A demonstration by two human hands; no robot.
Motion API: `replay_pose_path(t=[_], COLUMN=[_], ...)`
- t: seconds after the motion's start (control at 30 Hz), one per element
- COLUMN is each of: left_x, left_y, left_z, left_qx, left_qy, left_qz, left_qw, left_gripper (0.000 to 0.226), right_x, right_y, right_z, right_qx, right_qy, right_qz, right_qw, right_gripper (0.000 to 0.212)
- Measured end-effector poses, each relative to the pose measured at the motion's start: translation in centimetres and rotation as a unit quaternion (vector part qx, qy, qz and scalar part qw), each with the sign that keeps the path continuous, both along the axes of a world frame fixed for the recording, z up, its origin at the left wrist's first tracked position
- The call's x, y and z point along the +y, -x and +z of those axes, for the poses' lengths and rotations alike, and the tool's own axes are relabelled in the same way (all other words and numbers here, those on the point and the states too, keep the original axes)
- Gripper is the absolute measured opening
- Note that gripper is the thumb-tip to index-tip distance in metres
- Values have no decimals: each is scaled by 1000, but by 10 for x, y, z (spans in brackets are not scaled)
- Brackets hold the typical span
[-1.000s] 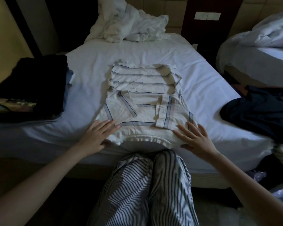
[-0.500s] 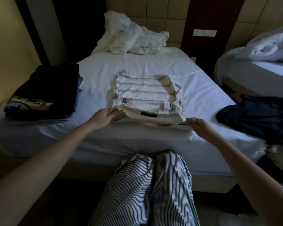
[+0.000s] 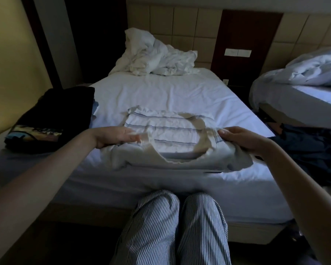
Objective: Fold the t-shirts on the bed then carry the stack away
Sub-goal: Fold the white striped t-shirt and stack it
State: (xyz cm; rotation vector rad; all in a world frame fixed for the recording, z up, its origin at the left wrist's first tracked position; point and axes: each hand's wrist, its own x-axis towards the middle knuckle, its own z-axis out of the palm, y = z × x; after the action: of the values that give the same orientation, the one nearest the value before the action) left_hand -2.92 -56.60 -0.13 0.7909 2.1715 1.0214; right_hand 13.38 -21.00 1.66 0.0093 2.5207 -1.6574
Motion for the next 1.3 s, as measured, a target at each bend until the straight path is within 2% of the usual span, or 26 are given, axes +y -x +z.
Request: replay_pose_path(t=[0.03,0.07,0.1,0.17,0.2,0.37,0.6,0.8,0.87,0.97,1.1,1.17,1.23,1.3], left_x=[4,9,16,29,35,54,96,123,125,125,127,128,127,123], left_y=[9,20,31,59,74,155,249,289,292,301,299,296,296,301], left_z=[4,7,11,16,17,12,-16,-87,-106,-116,-119,-119,-119,-119], left_qx=[16,29,34,84,110,205,307,280,305,331,347,346,372,391], left_qy=[-19,-38,-65,-90,-80,33,88,101,86,77,59,28,-28,-27], left_qz=[29,65,93,146,159,149,170,273,314,326,359,380,403,441], left_qw=[999,997,993,982,978,967,932,915,895,882,865,857,836,807], left_gripper=[83,74,54,16,13,40,41,38,32,33,28,25,22,29], right_x=[2,6,12,26,32,53,90,106,110,119,120,119,121,127], right_y=[9,21,35,64,79,158,267,328,335,336,334,330,326,328], right_z=[5,9,10,13,14,11,-21,-80,-104,-121,-127,-130,-130,-129], right_qx=[20,40,54,57,51,30,43,-12,-20,30,68,110,140,87], right_qy=[-20,-43,-63,-81,-90,-174,-278,-372,-351,-307,-321,-289,-244,-256], right_qz=[-32,-66,-102,-153,-166,-182,-225,-218,-226,-252,-264,-299,-351,-390], right_qw=[999,996,991,983,981,967,933,902,908,917,907,903,893,880], right_gripper=[75,58,43,36,36,41,49,49,48,44,37,31,43,56])
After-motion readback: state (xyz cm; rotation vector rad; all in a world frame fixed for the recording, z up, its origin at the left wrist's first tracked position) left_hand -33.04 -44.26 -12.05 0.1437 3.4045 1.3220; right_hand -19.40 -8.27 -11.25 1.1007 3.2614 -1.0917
